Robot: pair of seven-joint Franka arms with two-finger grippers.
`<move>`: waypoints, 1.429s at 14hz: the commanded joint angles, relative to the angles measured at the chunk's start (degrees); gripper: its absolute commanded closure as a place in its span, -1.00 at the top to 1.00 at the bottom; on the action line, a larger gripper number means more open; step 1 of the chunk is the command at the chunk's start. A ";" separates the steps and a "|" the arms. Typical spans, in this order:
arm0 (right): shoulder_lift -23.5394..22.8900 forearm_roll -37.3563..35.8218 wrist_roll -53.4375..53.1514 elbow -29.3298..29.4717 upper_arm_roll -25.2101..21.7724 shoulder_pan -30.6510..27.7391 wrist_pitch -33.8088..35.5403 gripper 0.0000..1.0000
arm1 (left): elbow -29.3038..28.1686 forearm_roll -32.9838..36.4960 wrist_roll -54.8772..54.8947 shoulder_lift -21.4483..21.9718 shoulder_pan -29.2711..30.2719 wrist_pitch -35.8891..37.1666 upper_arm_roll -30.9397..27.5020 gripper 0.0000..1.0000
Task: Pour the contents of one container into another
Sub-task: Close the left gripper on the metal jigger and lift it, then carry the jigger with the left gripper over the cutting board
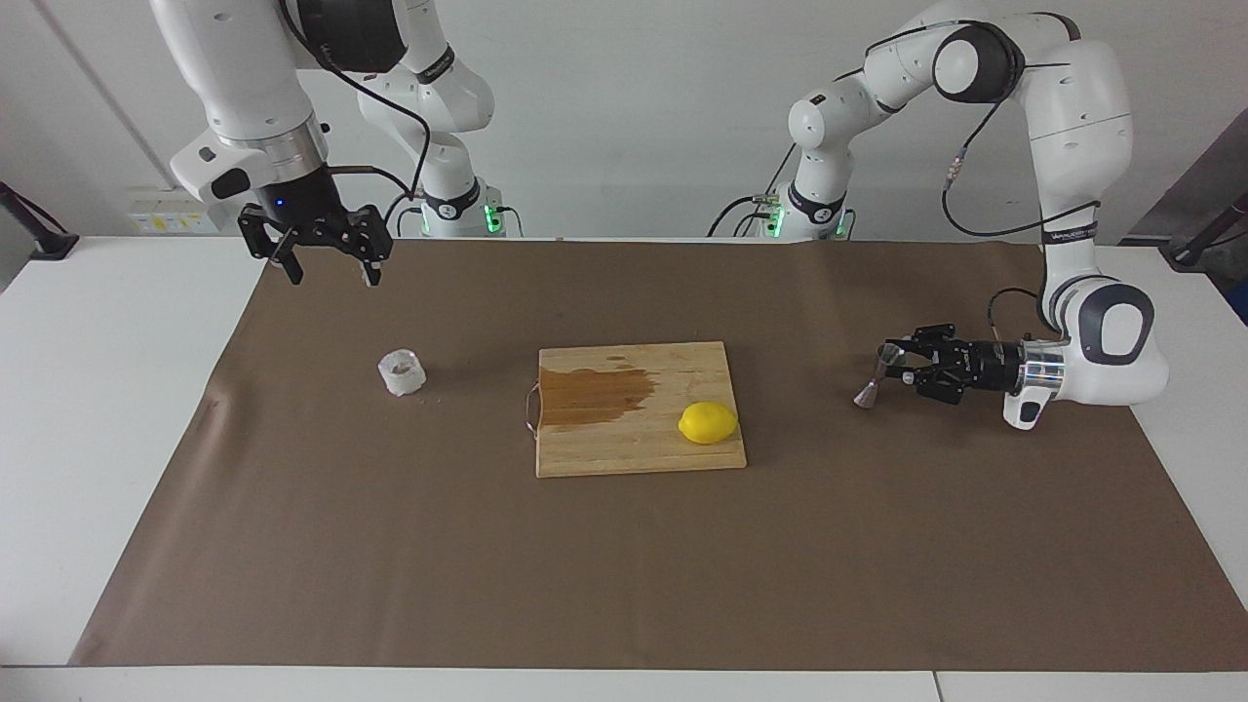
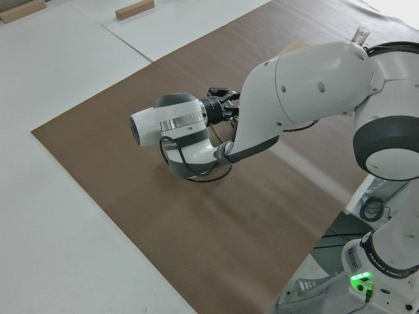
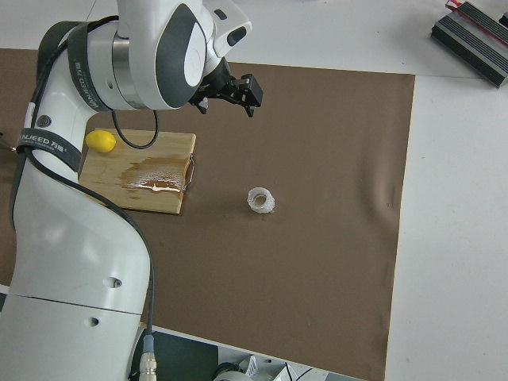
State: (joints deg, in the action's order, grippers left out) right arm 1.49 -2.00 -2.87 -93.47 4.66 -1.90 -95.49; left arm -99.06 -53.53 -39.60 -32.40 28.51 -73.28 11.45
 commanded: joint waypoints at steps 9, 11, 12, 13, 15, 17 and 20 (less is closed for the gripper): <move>1.06 1.13 1.29 -1.10 0.35 -0.83 0.39 1.00 | -10.71 -19.14 -9.44 11.39 -15.74 -10.81 2.09 -1.00; 1.06 1.21 1.29 -1.10 0.35 -0.83 0.31 1.00 | -11.68 -23.36 -9.44 11.83 -20.66 -15.56 2.09 -1.00; 1.06 1.13 1.29 -1.10 0.35 -0.83 0.39 1.00 | -11.86 -25.55 -9.53 11.83 -22.78 -17.75 2.00 -1.00; 1.06 1.21 1.29 -1.10 0.35 -0.83 0.39 1.00 | -12.30 -27.49 -9.53 12.00 -24.88 -19.52 2.00 -1.00; 1.06 1.13 1.29 -1.10 0.35 -0.91 0.39 1.00 | -12.65 -31.71 -9.70 12.18 -28.49 -22.59 2.00 -1.00; 1.06 1.13 1.29 -1.10 0.35 -0.83 0.39 1.00 | -12.83 -35.40 -10.67 12.18 -32.10 -26.11 1.91 -1.00; 1.06 1.21 1.29 -1.10 0.35 -0.83 0.66 1.00 | -12.83 -39.98 -10.58 12.18 -37.98 -32.87 1.91 -1.00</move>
State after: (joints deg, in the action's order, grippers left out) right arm 1.49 -2.00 -2.87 -93.47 4.66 -1.90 -95.46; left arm -109.63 -90.11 -49.19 -22.64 -5.54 -101.88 14.63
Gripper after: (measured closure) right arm 0.000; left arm 0.480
